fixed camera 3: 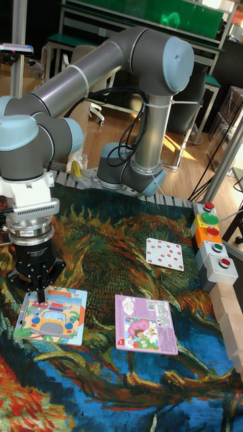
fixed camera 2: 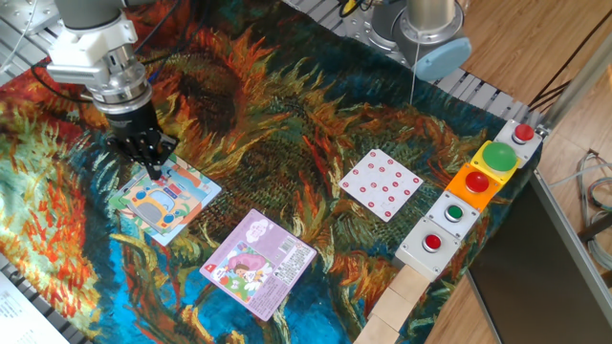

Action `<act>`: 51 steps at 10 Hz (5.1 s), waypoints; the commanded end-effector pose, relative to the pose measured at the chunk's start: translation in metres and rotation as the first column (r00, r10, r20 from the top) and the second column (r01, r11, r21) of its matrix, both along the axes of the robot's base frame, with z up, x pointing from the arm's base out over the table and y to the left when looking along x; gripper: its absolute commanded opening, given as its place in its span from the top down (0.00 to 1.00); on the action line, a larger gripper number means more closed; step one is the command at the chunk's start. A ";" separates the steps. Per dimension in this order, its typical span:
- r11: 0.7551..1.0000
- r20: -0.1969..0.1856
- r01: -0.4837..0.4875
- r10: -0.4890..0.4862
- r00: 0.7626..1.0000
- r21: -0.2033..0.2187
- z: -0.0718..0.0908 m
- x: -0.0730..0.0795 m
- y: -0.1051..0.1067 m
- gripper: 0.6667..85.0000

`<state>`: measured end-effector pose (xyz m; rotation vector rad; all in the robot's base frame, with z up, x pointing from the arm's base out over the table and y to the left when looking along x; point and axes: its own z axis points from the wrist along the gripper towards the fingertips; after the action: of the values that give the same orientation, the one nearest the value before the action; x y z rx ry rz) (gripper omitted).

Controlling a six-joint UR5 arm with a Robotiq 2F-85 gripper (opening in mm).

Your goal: Assemble one piece of a puzzle

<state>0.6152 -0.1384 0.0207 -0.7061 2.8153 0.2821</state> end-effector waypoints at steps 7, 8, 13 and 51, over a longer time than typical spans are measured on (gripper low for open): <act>0.999 0.014 -0.048 0.048 0.999 -0.022 -0.004 -0.003 -0.034 0.99; 0.999 0.014 -0.049 0.050 0.999 -0.021 -0.004 -0.003 -0.034 0.99; 0.999 0.019 -0.047 0.047 0.999 -0.012 -0.007 -0.006 -0.031 0.99; 1.000 0.026 -0.016 0.015 1.000 0.021 -0.007 -0.008 -0.010 0.99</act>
<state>0.6037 -0.1510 0.0108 -0.7436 2.7860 0.2919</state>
